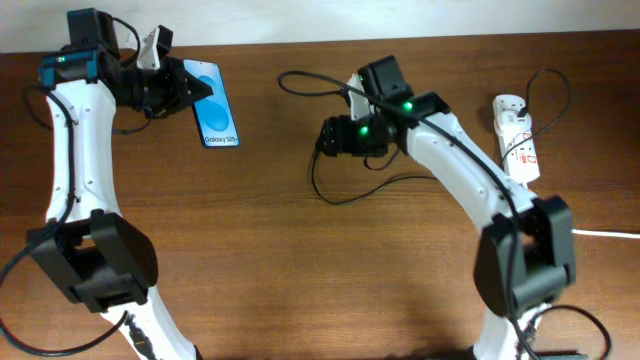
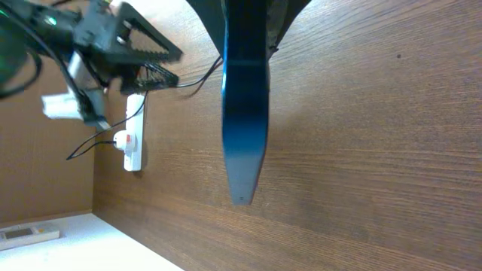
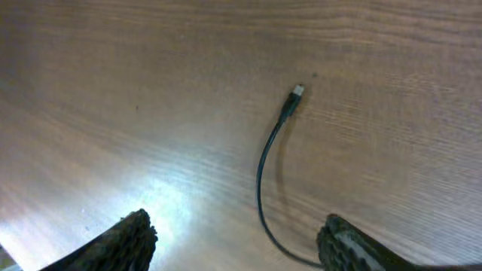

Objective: Plug charger to phone and switch on socket

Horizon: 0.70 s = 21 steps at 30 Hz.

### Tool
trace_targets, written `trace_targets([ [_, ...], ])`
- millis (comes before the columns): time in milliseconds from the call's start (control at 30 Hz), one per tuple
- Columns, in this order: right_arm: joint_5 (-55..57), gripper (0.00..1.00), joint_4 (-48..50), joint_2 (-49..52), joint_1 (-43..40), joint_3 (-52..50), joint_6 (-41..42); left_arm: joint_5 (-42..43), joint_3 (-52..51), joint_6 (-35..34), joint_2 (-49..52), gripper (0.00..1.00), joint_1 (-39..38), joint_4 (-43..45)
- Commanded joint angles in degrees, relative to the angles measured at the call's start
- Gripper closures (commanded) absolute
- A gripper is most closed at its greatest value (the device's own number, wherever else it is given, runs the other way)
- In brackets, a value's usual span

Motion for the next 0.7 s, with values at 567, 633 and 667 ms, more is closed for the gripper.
trace_targets([
  [567, 3.7, 0.80, 13.1, 18.7, 4.1, 1.6, 19.2, 1.1, 0.2, -0.4, -0.5, 1.00, -0.6, -0.1],
  [633, 3.9, 0.81, 13.1, 18.7, 4.1, 1.3, 19.3, 1.1, 0.2, -0.4, -0.5, 1.00, -0.6, -0.1],
  [667, 4.4, 0.81, 13.2, 18.6, 4.1, 0.9, 19.4, 1.1, 0.2, -0.4, -0.5, 1.00, -0.6, -0.1],
])
